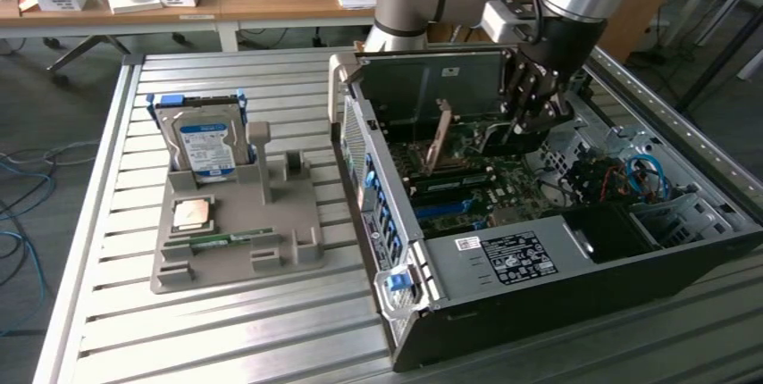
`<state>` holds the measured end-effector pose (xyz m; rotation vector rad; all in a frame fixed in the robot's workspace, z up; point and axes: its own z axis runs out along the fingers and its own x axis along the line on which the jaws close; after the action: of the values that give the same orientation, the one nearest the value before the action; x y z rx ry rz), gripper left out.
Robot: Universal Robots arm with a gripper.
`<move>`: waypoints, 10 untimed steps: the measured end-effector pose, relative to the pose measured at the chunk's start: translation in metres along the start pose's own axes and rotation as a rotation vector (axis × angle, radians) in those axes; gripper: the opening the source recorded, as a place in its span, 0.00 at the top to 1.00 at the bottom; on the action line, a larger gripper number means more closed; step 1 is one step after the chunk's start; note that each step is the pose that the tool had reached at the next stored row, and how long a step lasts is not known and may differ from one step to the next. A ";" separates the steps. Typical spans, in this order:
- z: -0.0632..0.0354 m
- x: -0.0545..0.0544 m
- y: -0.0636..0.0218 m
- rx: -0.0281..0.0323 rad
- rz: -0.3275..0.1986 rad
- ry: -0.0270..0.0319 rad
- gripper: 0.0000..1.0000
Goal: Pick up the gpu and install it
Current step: 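Insert the gpu into the slot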
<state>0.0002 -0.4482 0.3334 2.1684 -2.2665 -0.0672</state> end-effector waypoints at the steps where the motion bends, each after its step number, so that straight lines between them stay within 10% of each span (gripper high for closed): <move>1: 0.0001 0.000 0.0008 0.0002 -0.002 0.0001 0.73; 10: 0.0006 0.000 0.0082 0.0020 -0.016 0.0004 0.73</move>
<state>-0.0081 -0.4483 0.3331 2.1869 -2.2506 -0.0646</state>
